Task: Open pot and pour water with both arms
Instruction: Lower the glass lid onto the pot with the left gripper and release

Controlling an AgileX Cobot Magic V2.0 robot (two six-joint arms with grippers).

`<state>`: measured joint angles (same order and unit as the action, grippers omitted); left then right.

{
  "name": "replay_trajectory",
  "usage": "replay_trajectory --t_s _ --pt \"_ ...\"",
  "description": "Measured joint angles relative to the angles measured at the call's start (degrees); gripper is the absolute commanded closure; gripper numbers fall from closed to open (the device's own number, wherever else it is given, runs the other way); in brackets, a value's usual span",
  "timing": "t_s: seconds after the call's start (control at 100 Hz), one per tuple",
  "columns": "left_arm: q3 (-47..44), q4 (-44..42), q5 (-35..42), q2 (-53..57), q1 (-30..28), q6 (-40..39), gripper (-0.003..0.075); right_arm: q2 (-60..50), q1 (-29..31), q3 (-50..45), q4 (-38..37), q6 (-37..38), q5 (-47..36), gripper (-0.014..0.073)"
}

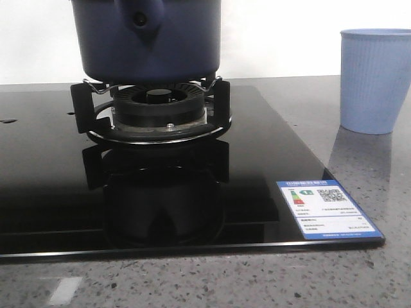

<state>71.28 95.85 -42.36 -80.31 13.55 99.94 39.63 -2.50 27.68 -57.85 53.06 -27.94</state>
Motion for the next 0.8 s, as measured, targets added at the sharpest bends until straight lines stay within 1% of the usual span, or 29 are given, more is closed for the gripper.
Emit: replay_trajectory --t_s 0.05,0.12,0.16,0.22,0.35,0.4,0.45,0.52,0.62,0.69,0.8 --pt "-1.04 -1.01 1.54 3.47 0.00 -0.14 0.0577 -1.42 -0.76 0.00 -2.75 1.54 -0.42 0.0659" --pt "-3.54 -1.80 4.09 8.96 0.00 -0.90 0.0595 -3.74 -2.14 0.00 -7.92 5.54 -1.17 0.0659" --pt "-5.76 -1.93 5.71 12.44 0.00 -1.44 0.0608 -5.08 -3.04 0.00 -11.63 8.68 -1.61 0.0659" --pt "-9.43 -1.93 7.93 17.27 0.00 -1.81 0.0646 -6.79 -4.21 0.00 -17.59 13.81 -2.35 0.0659" --pt "-21.06 -1.95 13.98 29.41 0.00 -2.38 0.0720 -11.09 -6.25 0.00 -29.25 23.34 -4.27 0.0659" --pt "-25.97 -1.95 16.50 33.94 0.00 -2.38 0.0740 -12.68 -6.51 0.00 -33.17 26.66 -5.09 0.0659" --pt "-30.90 -1.95 19.15 38.45 0.00 -2.42 0.0739 -14.25 -6.73 0.00 -37.12 30.25 -5.65 0.0659" --pt "-37.42 -1.95 22.54 44.84 0.00 -2.51 0.0739 -16.30 -6.88 0.00 -40.91 33.99 -5.93 0.0659" --pt "-45.00 -1.59 25.43 53.00 0.00 -2.64 0.0739 -18.66 -6.87 -0.04 -44.10 37.56 -6.13 0.0657" --pt "-48.31 -0.69 26.19 56.97 0.00 -2.66 0.0739 -20.32 -6.87 -0.86 -44.64 39.86 -5.63 0.0655" --pt "-50.94 0.49 26.86 60.90 0.00 -2.66 0.0739 -23.75 -6.87 -4.11 -44.78 42.29 -3.14 0.0656"
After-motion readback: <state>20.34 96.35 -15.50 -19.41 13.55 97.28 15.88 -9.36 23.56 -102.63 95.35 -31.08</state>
